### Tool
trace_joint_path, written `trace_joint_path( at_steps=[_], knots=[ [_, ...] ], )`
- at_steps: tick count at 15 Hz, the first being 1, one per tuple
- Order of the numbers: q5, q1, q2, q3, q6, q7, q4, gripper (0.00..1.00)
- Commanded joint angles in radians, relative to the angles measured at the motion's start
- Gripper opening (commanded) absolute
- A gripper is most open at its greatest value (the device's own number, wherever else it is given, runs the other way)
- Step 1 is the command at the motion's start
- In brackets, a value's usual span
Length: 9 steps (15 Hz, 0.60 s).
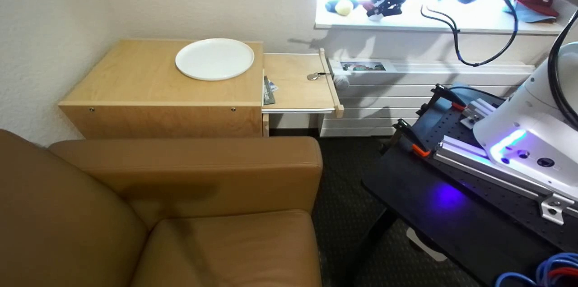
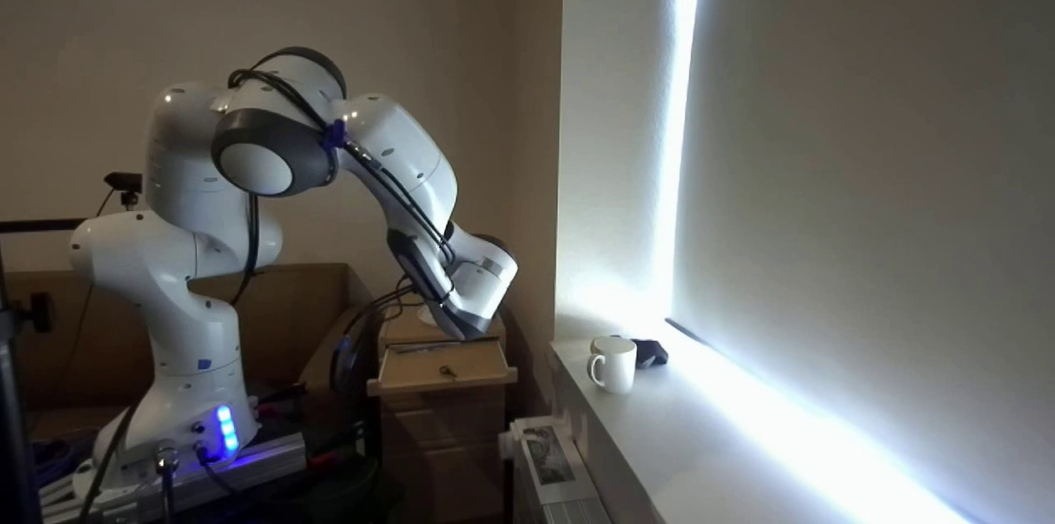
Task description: Put the screwdriver on the open drawer
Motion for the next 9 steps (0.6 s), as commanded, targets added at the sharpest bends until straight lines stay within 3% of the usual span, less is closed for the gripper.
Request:
trace_joint_path(
  at_steps=[1, 4, 5, 6, 8, 9],
  knots=[
    [0.002, 0.006, -0.02, 0.025, 0.0, 0.0, -0.025, 0.33],
    [0.002, 0.016, -0.068, 0.068, -0.001, 0.003, -0.066, 0.33],
    [0.002, 0.016, -0.075, 0.068, -0.001, 0.003, -0.068, 0.08],
    [0.0, 0.038, -0.073, 0.048, -0.007, 0.003, -0.051, 0.08],
    [0.001, 0.057, -0.125, 0.11, -0.034, 0.001, -0.046, 0.08],
    [0.001, 0.092, -0.166, 0.108, 0.022, -0.003, 0.014, 0.08]
  ],
)
